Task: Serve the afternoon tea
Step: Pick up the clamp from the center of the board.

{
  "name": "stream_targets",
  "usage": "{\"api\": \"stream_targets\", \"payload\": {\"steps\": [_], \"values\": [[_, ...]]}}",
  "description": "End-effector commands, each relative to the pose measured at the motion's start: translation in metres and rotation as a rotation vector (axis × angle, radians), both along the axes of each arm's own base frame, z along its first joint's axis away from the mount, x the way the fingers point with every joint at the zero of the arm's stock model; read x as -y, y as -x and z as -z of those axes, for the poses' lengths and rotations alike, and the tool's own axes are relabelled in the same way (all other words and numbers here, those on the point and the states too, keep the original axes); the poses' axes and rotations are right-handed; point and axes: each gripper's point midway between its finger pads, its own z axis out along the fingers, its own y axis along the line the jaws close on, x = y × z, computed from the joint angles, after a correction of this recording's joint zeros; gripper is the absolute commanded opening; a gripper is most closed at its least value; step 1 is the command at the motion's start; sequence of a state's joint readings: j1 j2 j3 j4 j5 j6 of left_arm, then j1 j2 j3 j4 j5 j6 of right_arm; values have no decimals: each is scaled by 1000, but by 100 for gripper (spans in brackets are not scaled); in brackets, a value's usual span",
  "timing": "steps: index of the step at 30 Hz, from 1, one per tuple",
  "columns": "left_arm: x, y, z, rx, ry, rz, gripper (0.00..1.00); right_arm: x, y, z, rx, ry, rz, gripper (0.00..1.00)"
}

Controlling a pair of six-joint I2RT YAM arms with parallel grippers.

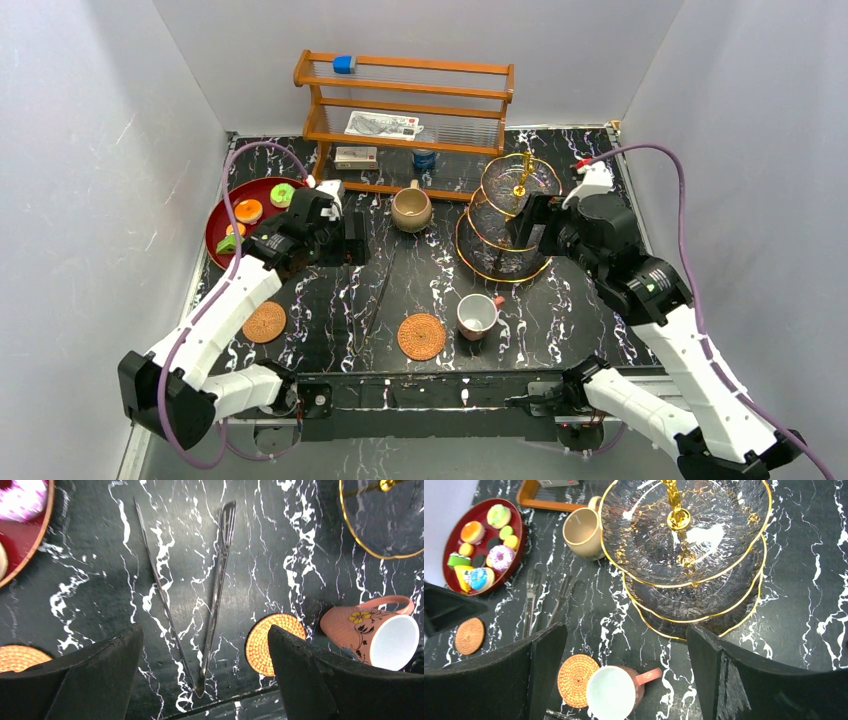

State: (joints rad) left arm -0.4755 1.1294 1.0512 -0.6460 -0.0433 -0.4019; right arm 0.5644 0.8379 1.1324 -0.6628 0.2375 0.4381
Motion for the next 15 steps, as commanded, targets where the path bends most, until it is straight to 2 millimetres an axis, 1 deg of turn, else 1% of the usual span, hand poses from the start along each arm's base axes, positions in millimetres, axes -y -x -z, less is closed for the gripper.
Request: {"api": "stream_targets", "payload": {"steps": [1, 4, 6, 8, 11, 15], "values": [[11, 19, 20, -111, 54, 15, 90, -3, 3, -34, 132, -75, -30, 99], [7, 20, 31, -124, 37, -12, 90, -1, 8, -42, 168, -70, -47, 99], [-2, 21, 42, -135, -1, -45, 90, 1, 11, -47, 189, -74, -55, 99], [-5, 25, 56, -171, -22, -63, 90, 0, 14, -52, 208, -83, -71, 99], [-1, 32, 69, -208, -22, -73, 89, -2, 18, -54, 217, -95, -89, 99], [5, 33, 77, -190, -41, -72, 89, -3, 18, -52, 219, -99, -96, 99]]}}
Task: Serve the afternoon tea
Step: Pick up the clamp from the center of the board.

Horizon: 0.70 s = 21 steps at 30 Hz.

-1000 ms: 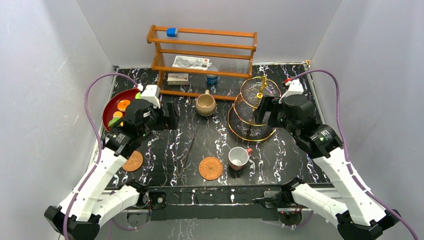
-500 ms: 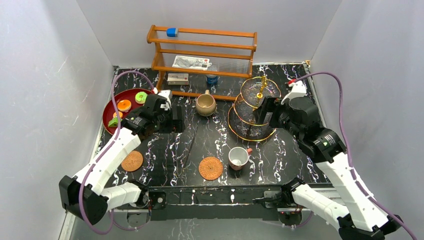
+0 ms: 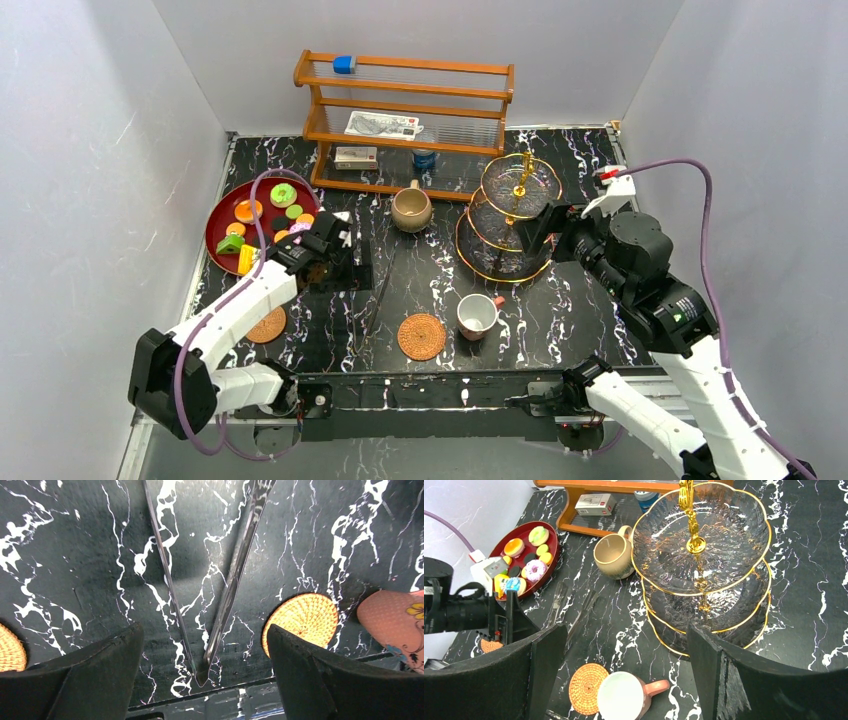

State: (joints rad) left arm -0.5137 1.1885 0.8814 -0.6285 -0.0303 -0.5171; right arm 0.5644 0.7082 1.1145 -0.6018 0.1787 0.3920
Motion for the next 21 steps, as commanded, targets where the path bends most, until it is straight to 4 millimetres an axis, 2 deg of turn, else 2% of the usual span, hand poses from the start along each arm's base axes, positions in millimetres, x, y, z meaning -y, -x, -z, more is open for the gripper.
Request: {"api": "stream_targets", "payload": {"steps": [1, 9, 21], "values": [[4, -1, 5, 32, -25, -21, 90, -6, -2, -15, 65, -30, -27, 99], [3, 4, 33, 20, -157, -2, 91, -4, -2, -17, 71, -31, -19, 99], [7, 10, 57, 25, -228, 9, 92, -2, -2, -15, 71, -27, -9, 99]]}}
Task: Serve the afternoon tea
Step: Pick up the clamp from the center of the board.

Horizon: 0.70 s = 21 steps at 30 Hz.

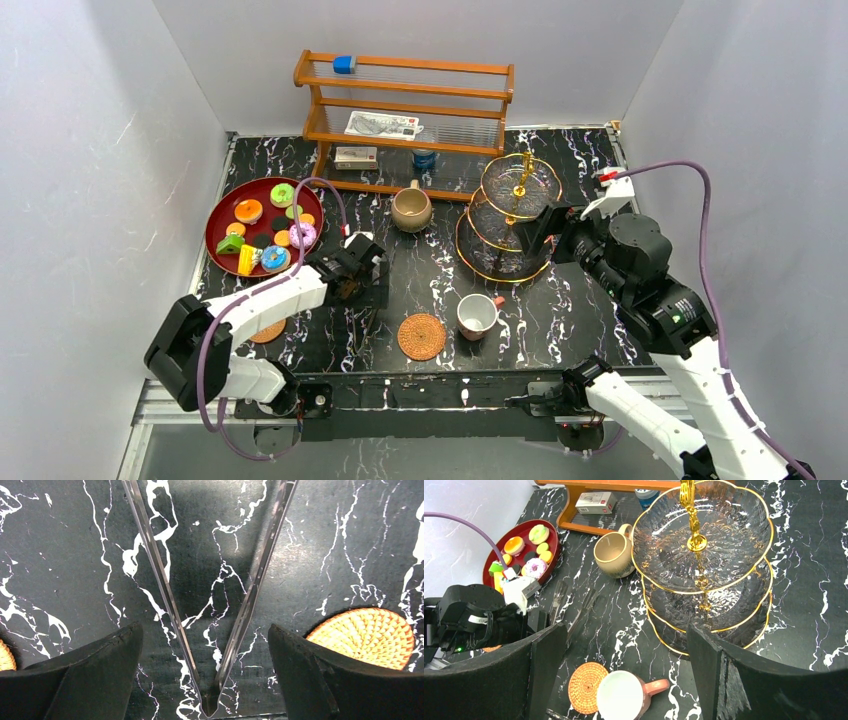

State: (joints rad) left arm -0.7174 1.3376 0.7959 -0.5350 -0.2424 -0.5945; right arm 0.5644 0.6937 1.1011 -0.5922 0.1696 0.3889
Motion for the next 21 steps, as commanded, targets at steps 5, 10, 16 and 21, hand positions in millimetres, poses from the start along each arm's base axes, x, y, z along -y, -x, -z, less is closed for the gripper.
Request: {"api": "stream_targets", "payload": {"steps": [5, 10, 16, 21], "values": [[-10, -11, 3, 96, -33, -48, 84, -1, -3, -13, 60, -20, 3, 99], [-9, -16, 6, 127, -25, -62, 82, 0, -4, -10, 53, -15, 8, 99], [-10, -20, 16, 131, -42, -75, 82, 0, -5, -9, 48, -16, 10, 99], [-5, -26, 20, 150, -25, -76, 79, -1, -6, -7, 43, -13, 11, 99]]}}
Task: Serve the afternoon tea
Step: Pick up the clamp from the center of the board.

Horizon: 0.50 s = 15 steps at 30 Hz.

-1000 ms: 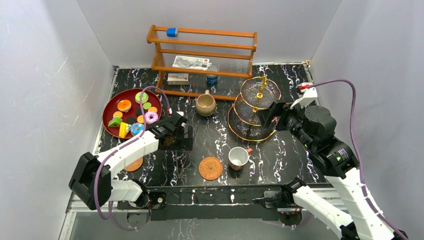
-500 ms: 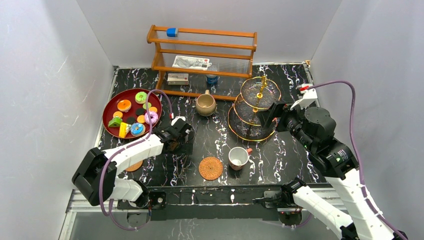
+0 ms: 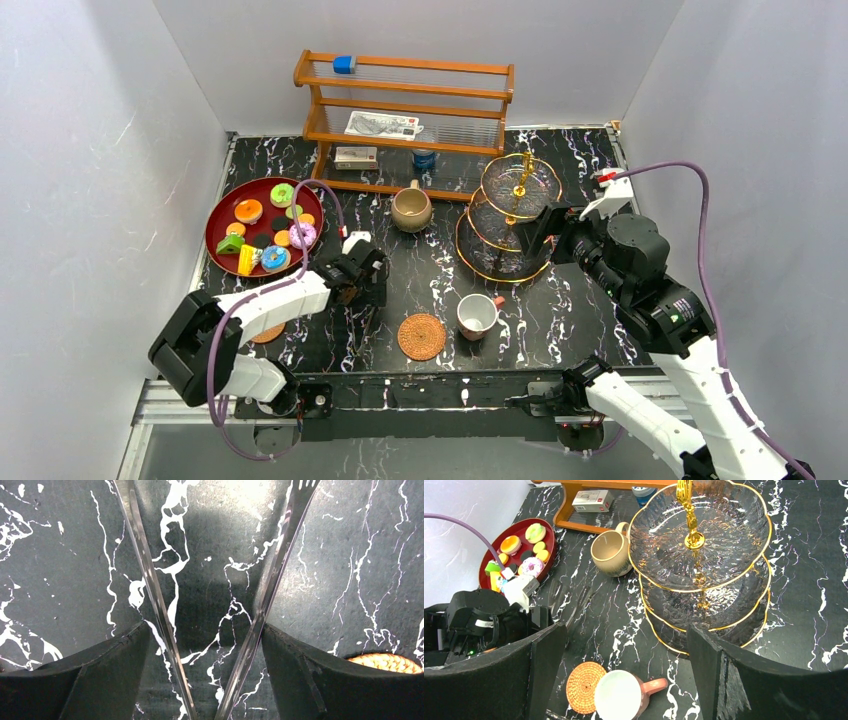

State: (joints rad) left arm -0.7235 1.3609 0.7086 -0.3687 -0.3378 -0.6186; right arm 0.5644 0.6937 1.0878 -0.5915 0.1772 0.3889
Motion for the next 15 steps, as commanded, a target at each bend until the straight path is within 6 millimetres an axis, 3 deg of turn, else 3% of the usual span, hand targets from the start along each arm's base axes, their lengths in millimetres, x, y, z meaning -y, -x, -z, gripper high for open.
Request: {"api": "stream_targets", "payload": {"steps": [1, 8, 15], "values": [[0, -10, 3, 49, -6, -27, 78, -2, -5, -13, 51, -20, 3, 99], [-3, -5, 22, 12, -31, -28, 77, -5, -8, -14, 49, -22, -2, 99], [-3, -4, 22, 19, -22, -31, 75, -7, -9, -10, 36, -18, -8, 99]]}}
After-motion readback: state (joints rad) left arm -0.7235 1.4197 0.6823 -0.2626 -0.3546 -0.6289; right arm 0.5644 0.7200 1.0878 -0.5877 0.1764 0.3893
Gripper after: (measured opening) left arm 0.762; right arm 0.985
